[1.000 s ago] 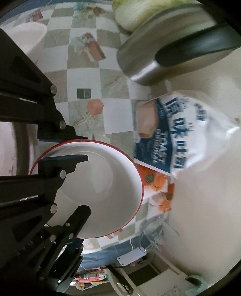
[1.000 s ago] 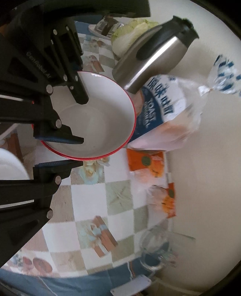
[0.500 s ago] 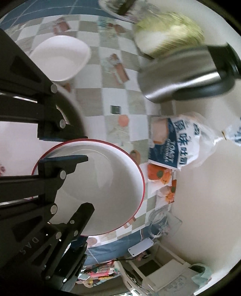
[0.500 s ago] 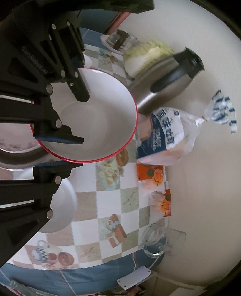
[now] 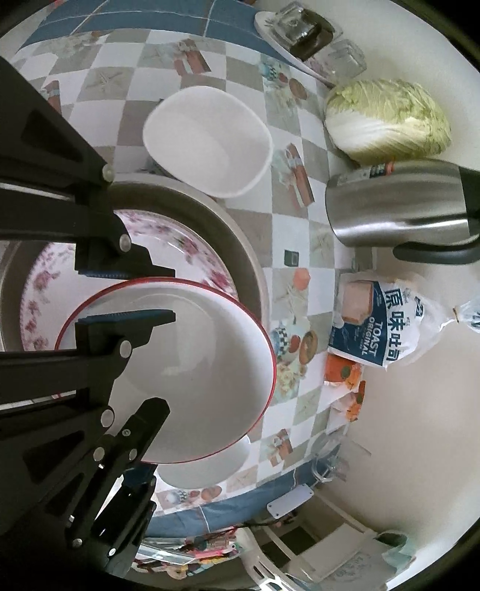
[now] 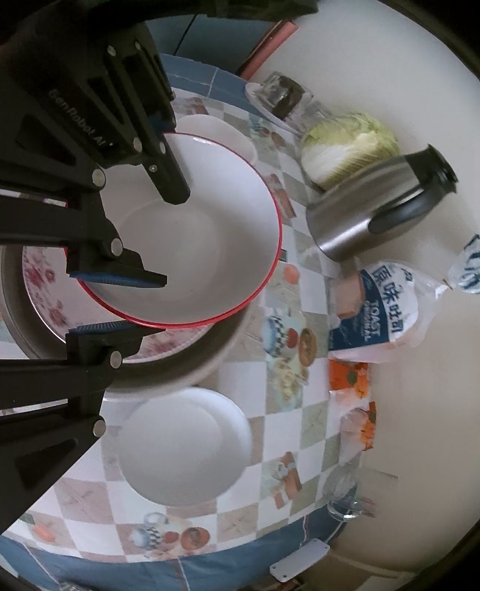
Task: Organize plates and bowls
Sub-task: 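Lift the red-rimmed bowl with both tools and carry it over the basin, then lower the red-rimmed bowl onto the floral plate inside the basin with both tools, then open both tools to release the red-rimmed bowl rim, then move both open tools to the white square bowl beside the basin, then close both tools on the rim of the white square bowl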
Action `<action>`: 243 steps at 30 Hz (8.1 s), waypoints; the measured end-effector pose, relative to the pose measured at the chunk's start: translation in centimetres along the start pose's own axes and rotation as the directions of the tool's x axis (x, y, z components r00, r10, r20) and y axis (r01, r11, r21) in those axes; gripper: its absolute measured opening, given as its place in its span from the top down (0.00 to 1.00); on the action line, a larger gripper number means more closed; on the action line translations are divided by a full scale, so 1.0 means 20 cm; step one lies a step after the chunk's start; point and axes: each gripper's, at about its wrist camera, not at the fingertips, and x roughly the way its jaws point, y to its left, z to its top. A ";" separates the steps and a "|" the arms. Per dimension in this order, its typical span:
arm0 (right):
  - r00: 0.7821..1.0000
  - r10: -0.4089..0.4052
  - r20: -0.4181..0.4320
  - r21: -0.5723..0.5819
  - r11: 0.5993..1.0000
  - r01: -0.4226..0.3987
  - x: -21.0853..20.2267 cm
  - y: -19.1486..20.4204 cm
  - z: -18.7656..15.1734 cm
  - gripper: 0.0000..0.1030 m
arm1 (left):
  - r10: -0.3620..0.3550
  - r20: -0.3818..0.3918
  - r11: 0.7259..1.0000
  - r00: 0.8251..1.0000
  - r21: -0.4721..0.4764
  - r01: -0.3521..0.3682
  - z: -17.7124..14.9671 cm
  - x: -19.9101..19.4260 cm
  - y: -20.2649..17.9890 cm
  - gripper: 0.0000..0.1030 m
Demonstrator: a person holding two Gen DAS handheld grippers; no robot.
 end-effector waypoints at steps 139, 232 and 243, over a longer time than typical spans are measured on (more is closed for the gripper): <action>0.989 -0.032 0.144 0.045 0.999 0.026 -0.10 0.03 -0.05 0.13 | 0.014 0.041 0.986 0.999 -0.167 -0.007 -0.07 -0.13 0.29 0.21; 0.985 -0.157 -0.072 -0.194 0.971 0.141 0.52 0.82 0.31 0.77 | -0.014 0.103 0.844 0.995 -0.533 0.067 -0.01 0.21 1.09 0.33; 0.985 -0.150 -0.083 -0.246 0.961 0.126 0.59 0.88 0.30 0.88 | -0.084 0.094 0.821 0.992 -0.557 0.122 -0.01 0.26 1.07 0.78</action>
